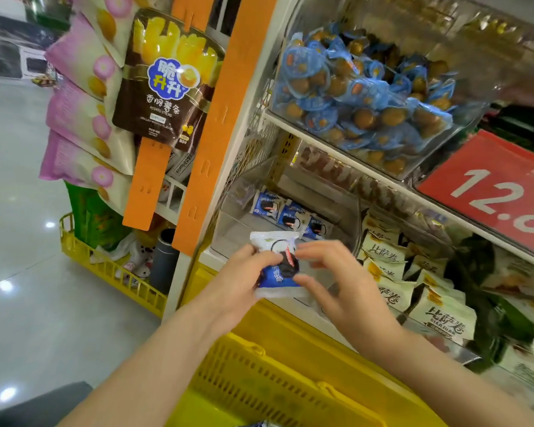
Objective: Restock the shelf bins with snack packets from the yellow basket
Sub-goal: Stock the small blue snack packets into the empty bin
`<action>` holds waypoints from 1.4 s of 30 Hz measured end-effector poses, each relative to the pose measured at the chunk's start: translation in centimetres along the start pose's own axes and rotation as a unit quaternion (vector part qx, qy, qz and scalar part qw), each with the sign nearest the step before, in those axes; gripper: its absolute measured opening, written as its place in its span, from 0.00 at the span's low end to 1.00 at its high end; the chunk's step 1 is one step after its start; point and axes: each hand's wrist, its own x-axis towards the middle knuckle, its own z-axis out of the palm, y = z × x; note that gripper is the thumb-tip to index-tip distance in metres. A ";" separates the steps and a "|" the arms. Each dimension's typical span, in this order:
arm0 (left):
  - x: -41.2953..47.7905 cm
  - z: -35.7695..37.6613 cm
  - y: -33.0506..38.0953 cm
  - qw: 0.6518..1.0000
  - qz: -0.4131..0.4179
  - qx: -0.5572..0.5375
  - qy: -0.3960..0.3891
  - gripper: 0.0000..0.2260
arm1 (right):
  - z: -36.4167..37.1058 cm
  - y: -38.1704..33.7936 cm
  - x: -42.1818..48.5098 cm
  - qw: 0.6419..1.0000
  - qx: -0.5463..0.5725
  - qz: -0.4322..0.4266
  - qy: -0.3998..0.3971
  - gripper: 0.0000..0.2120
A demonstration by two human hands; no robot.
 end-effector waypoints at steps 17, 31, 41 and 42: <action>3.2 -0.8 2.7 0.859 0.215 0.465 -0.026 0.11 | -1.2 3.0 3.1 0.978 0.071 0.171 -0.096 0.18; 9.1 -4.7 1.3 0.656 0.301 0.692 0.034 0.20 | 0.3 11.1 10.4 0.962 -0.098 0.254 0.025 0.18; 11.0 -7.1 0.6 0.551 0.388 0.739 0.022 0.20 | 5.0 21.3 14.9 0.914 -0.196 0.344 -0.090 0.20; 11.0 -7.2 0.5 0.554 0.401 0.729 0.023 0.20 | 5.3 21.9 14.8 0.903 -0.215 0.356 -0.110 0.21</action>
